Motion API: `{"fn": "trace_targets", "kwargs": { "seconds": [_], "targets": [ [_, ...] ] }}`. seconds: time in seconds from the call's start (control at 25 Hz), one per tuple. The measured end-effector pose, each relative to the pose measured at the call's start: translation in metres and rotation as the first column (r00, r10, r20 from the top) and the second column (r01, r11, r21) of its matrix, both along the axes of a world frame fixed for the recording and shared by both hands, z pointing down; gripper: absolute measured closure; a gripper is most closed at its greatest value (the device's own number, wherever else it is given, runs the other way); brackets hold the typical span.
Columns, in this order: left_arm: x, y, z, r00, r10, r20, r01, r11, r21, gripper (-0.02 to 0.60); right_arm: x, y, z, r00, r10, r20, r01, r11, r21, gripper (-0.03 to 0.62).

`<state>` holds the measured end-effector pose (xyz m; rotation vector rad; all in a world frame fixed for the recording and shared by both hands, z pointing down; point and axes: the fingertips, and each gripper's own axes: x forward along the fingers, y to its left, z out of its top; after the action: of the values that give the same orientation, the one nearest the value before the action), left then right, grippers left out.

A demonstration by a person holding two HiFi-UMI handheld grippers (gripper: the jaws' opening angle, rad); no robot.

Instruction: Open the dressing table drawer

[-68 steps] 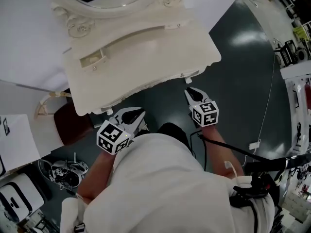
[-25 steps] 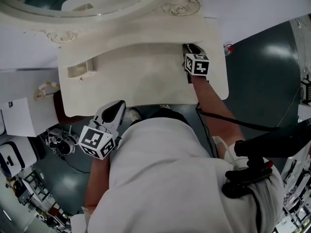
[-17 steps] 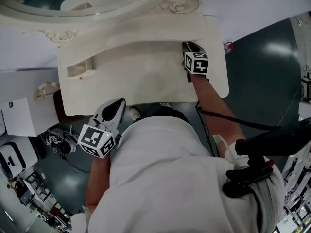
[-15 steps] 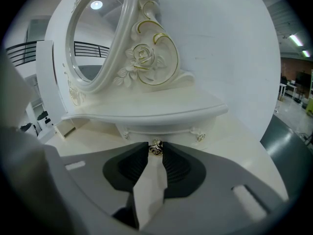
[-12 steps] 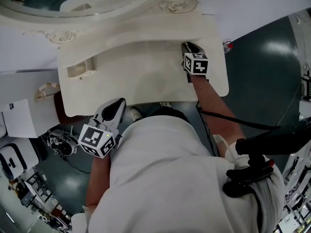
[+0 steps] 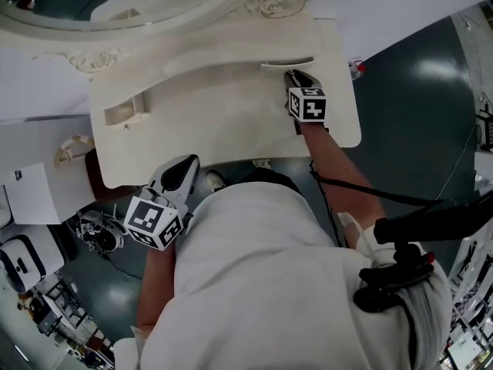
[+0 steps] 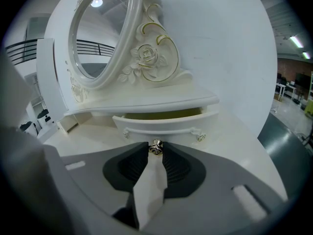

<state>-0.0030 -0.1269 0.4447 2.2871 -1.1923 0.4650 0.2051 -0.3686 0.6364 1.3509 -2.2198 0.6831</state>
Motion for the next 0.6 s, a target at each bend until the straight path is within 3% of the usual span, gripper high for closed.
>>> {"fn": "trace_targets", "kwargs": {
  "seconds": [0.6],
  "targets": [
    [-0.002, -0.002, 0.005, 1.000, 0.018, -0.005, -0.018, 1.000, -0.002, 0.581, 0.001, 0.015, 0.009, 1.000, 0.002, -0.008, -0.002, 1.000, -0.024, 0.499]
  ]
}}
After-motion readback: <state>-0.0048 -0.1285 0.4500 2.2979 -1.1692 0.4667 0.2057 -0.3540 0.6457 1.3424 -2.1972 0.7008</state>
